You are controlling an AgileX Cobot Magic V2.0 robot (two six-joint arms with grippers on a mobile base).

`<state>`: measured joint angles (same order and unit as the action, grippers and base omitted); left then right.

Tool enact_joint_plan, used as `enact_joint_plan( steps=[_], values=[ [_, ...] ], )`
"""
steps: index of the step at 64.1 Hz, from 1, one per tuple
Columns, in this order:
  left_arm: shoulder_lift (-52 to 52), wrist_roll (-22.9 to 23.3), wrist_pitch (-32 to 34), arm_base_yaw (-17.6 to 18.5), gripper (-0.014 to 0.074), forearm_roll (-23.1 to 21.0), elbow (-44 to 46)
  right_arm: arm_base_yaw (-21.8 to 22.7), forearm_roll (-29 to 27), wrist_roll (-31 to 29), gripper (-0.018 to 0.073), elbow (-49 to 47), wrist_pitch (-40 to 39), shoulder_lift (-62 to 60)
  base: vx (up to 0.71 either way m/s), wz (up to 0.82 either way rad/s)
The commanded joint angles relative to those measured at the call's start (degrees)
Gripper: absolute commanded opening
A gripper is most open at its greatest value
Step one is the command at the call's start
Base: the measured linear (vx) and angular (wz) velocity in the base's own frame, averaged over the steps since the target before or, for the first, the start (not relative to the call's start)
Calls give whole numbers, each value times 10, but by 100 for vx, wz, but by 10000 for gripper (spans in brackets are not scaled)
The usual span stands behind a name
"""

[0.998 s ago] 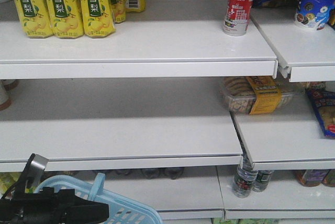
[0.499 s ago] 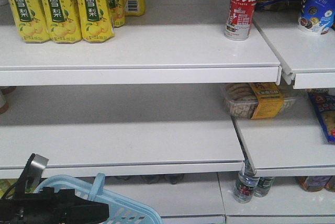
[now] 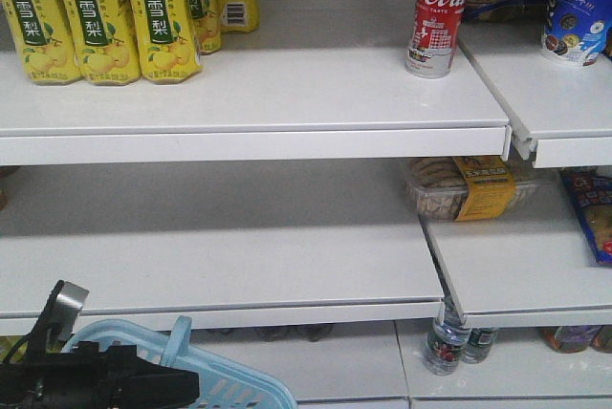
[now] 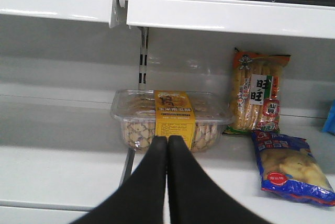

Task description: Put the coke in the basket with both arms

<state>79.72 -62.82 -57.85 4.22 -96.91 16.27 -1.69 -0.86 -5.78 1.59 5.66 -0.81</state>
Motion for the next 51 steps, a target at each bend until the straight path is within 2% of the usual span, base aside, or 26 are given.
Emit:
enact_joint_plan(
  steps=[1, 51],
  values=[
    [-14, -3, -43, 2, -6, -49, 9, 0, 1, -3, -10, 4, -45, -5, 3, -2],
    [-14, -3, -43, 2, -6, -49, 9, 0, 1, -3, -10, 4, -45, -5, 2, -1]
  ],
)
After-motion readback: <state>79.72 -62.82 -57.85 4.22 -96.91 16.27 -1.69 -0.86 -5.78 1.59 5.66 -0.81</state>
